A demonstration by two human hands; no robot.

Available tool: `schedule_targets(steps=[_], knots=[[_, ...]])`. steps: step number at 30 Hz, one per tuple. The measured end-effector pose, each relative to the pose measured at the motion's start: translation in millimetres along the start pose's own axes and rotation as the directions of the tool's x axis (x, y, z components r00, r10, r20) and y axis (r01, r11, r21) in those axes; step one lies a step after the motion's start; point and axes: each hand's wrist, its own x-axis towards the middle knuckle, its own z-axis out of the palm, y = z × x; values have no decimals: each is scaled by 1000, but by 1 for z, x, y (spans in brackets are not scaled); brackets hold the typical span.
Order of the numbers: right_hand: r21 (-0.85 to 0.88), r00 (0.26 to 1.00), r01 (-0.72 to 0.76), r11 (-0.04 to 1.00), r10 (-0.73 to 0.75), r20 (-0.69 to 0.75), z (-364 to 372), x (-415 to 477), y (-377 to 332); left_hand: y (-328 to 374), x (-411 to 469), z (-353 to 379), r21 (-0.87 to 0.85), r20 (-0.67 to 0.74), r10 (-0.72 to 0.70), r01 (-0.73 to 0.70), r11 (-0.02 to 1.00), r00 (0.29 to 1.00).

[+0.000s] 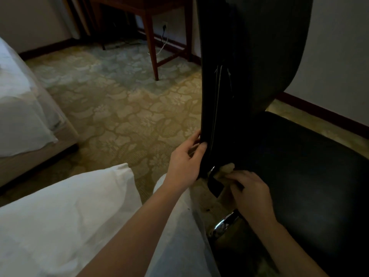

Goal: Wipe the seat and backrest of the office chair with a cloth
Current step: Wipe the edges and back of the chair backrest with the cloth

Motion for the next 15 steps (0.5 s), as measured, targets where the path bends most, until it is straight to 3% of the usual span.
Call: schedule_targets(steps=[4, 8, 12, 15], knots=[[201, 986, -17, 979, 50, -160, -40, 10, -16, 33, 2, -4, -4, -9, 76, -76, 997, 997], [378, 957, 4, 926, 107, -271, -80, 36, -47, 83, 4, -8, -24, -67, 240, -242, 970, 969], [360, 918, 125, 924, 30, -397, -116, 66, -77, 123, 8, -15, -46, -103, 323, -329, 943, 941], [331, 873, 206, 921, -20, -488, -137, 89, -95, 136, 11, -16, -104, -120, 307, -319, 942, 944]])
